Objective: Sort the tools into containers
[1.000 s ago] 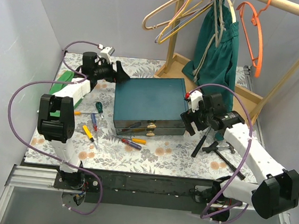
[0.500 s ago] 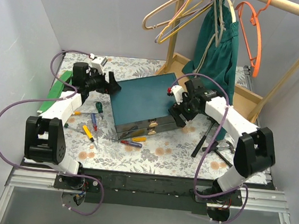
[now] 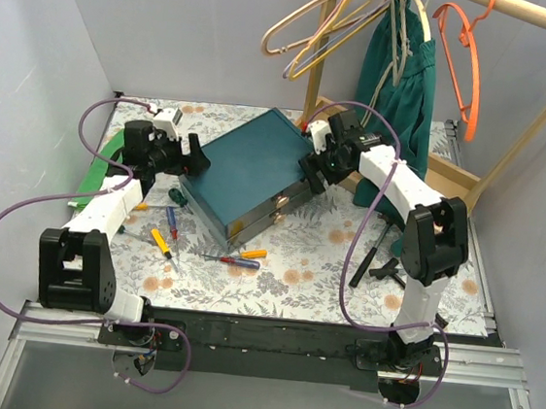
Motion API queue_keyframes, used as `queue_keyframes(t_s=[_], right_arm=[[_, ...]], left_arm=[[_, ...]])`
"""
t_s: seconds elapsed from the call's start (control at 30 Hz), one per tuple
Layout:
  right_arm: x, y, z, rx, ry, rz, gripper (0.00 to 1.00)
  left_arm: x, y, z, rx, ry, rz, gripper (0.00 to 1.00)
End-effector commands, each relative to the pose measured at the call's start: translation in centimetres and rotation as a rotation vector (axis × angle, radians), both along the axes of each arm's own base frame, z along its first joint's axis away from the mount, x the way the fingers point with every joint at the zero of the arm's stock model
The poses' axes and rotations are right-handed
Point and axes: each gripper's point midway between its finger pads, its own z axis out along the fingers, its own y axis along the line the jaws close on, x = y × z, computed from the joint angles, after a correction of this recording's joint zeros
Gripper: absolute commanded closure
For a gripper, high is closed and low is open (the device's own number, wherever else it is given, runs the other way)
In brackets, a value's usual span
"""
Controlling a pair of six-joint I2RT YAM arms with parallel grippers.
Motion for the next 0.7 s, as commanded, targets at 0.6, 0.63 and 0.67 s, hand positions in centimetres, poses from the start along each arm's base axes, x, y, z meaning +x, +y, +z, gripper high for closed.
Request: queue_keyframes(t_s=[0.6,0.63,0.67], right_arm=[[0.8,2.3,10.0,0.422,-0.157,-0.250,0.08],[0.1,2.9,10.5,0.461,-0.133,-0.238,0.08],[-0.1,3.2,10.6,0.486,-0.121,-0.238,0.08]], left_arm=[[2.0,-5.9,10.6,-0.182,-0.141,-0.210,0.02],[1.9,-5.9,10.3,-0.181,-0.132,-0.208,0.02],[1.6,-5.8,9.6,-0.183,-0.110,-0.204,0.02]])
